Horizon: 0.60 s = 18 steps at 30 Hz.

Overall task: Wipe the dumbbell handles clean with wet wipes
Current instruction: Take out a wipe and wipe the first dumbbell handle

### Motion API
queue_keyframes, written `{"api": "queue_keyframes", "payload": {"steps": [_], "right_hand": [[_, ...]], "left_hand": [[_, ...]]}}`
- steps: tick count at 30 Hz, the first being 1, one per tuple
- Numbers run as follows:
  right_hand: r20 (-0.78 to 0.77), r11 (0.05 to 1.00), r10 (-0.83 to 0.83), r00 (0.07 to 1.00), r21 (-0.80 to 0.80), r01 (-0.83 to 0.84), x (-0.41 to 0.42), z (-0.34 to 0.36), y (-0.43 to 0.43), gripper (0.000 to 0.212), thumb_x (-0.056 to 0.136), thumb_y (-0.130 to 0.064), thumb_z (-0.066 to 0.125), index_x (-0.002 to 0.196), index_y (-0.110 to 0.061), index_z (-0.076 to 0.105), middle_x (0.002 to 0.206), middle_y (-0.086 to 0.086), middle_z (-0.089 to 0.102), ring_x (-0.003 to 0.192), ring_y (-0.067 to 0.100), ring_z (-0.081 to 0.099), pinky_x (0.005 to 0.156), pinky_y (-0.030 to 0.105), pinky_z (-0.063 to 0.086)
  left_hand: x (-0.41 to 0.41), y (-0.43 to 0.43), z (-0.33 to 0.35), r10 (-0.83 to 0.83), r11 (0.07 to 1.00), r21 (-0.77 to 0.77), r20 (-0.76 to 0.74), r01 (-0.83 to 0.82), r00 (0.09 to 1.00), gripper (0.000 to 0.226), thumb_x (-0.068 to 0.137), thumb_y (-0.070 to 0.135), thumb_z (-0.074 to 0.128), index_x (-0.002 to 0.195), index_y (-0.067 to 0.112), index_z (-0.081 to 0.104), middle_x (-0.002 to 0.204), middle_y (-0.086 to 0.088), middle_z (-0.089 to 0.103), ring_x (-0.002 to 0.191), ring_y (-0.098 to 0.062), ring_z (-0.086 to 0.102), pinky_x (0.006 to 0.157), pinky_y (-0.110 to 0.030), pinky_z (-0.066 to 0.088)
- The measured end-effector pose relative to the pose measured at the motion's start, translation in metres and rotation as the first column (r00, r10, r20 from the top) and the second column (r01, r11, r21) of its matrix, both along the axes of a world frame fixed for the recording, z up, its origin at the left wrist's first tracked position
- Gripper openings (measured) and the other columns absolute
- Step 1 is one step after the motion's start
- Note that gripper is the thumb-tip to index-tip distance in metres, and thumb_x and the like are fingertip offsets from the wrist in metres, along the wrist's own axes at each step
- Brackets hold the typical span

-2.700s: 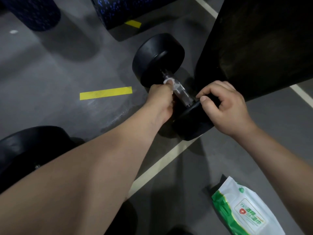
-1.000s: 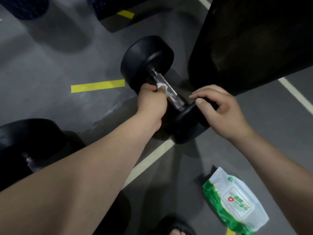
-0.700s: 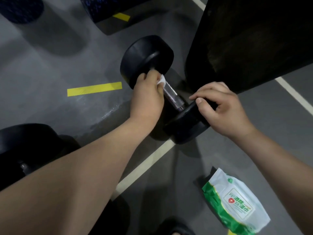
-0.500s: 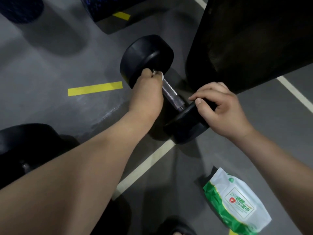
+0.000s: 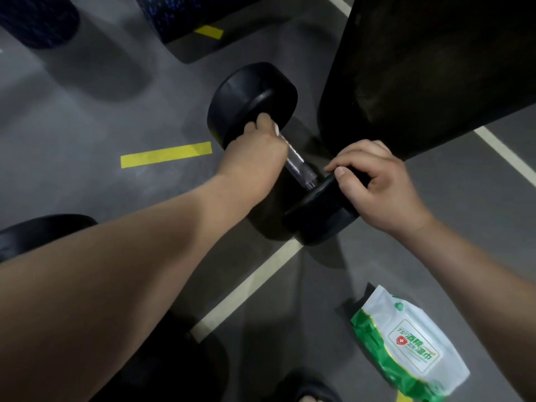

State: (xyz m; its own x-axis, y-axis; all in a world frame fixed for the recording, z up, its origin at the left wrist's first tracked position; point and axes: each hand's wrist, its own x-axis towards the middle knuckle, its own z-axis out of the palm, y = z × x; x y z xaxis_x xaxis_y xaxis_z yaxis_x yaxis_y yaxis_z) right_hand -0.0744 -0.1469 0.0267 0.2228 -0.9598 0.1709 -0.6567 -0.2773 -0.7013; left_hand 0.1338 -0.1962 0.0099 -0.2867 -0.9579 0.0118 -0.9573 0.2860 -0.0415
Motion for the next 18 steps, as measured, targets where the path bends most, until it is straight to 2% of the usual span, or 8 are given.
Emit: {"api": "queue_keyframes", "payload": {"steps": [3, 5, 8, 11, 13, 15, 17, 18], "right_hand": [[-0.003, 1.000, -0.008, 1.000, -0.007, 0.008, 0.001, 0.000, 0.001, 0.018, 0.094, -0.022, 0.059, 0.094, -0.019, 0.076, 0.097, -0.007, 0.064, 0.099, 0.019, 0.057, 0.089, 0.035, 0.047], [-0.002, 1.000, -0.012, 1.000, -0.011, 0.012, 0.001, 0.000, 0.001, 0.018, 0.093, -0.022, 0.058, 0.093, -0.018, 0.076, 0.096, -0.006, 0.064, 0.098, 0.019, 0.057, 0.088, 0.035, 0.047], [-0.013, 1.000, -0.016, 1.000, -0.017, 0.016, 0.001, 0.000, 0.001, 0.019, 0.093, -0.023, 0.058, 0.093, -0.017, 0.076, 0.096, -0.006, 0.064, 0.097, 0.019, 0.057, 0.088, 0.035, 0.047], [-0.025, 1.000, -0.018, 1.000, -0.013, 0.018, 0.002, -0.001, 0.001, 0.019, 0.092, -0.023, 0.058, 0.093, -0.018, 0.076, 0.096, -0.006, 0.064, 0.097, 0.019, 0.056, 0.088, 0.035, 0.046], [-0.027, 1.000, -0.017, 0.999, -0.013, 0.017, 0.003, -0.001, 0.001, 0.018, 0.093, -0.022, 0.058, 0.094, -0.018, 0.076, 0.096, -0.005, 0.064, 0.097, 0.019, 0.056, 0.088, 0.034, 0.046], [-0.029, 1.000, -0.006, 1.000, 0.000, 0.006, 0.004, 0.001, 0.002, 0.018, 0.093, -0.023, 0.058, 0.095, -0.018, 0.075, 0.098, -0.005, 0.064, 0.098, 0.019, 0.056, 0.089, 0.034, 0.046], [-0.025, 1.000, 0.005, 1.000, 0.022, -0.004, 0.003, 0.003, 0.002, 0.017, 0.094, -0.023, 0.059, 0.099, -0.018, 0.074, 0.101, -0.004, 0.062, 0.100, 0.018, 0.057, 0.091, 0.033, 0.046], [-0.017, 0.999, 0.003, 1.000, 0.034, -0.003, 0.002, 0.004, 0.003, 0.017, 0.094, -0.023, 0.059, 0.102, -0.017, 0.074, 0.105, -0.003, 0.061, 0.103, 0.016, 0.057, 0.093, 0.030, 0.046]], "left_hand": [[0.003, 0.000, -0.005, -0.008, 1.000, 0.003, -0.125, 0.008, 0.992, 0.053, 0.092, -0.007, 0.047, 0.144, -0.003, 0.037, 0.136, -0.018, 0.039, 0.114, -0.033, 0.051, 0.077, -0.036, 0.044], [0.007, 0.006, -0.006, -0.027, 0.999, 0.012, -0.250, 0.031, 0.968, 0.051, 0.094, -0.005, 0.046, 0.144, 0.002, 0.041, 0.138, -0.018, 0.041, 0.113, -0.035, 0.051, 0.081, -0.037, 0.042], [0.008, 0.021, -0.019, -0.310, 0.936, 0.050, -0.360, 0.350, 0.880, 0.032, 0.096, 0.007, 0.045, 0.125, 0.005, 0.059, 0.121, -0.017, 0.053, 0.099, -0.034, 0.055, 0.076, -0.035, 0.038], [0.011, 0.030, -0.023, -0.473, 0.846, 0.035, -0.411, 0.532, 0.779, 0.041, 0.098, 0.028, 0.038, 0.102, 0.003, 0.070, 0.094, -0.010, 0.061, 0.076, -0.025, 0.061, 0.068, -0.034, 0.053], [0.012, 0.023, -0.018, -0.396, 0.902, -0.022, -0.435, 0.430, 0.809, 0.018, 0.096, 0.018, 0.058, 0.089, 0.006, 0.070, 0.081, -0.004, 0.059, 0.063, -0.019, 0.059, 0.056, -0.027, 0.052], [0.010, 0.006, -0.012, -0.203, 0.979, -0.069, -0.451, 0.193, 0.869, 0.013, 0.095, 0.020, 0.064, 0.087, 0.011, 0.060, 0.076, 0.002, 0.057, 0.064, -0.008, 0.056, 0.055, -0.023, 0.043], [0.008, -0.008, -0.009, 0.024, 1.000, 0.021, -0.398, -0.017, 0.917, 0.009, 0.097, 0.020, 0.055, 0.099, 0.011, 0.058, 0.092, -0.004, 0.060, 0.079, -0.017, 0.059, 0.060, -0.025, 0.037], [0.004, -0.009, -0.006, 0.017, 0.998, 0.062, -0.362, 0.006, 0.932, 0.011, 0.097, 0.014, 0.051, 0.105, 0.011, 0.060, 0.104, -0.009, 0.058, 0.088, -0.026, 0.058, 0.065, -0.027, 0.035]]}}
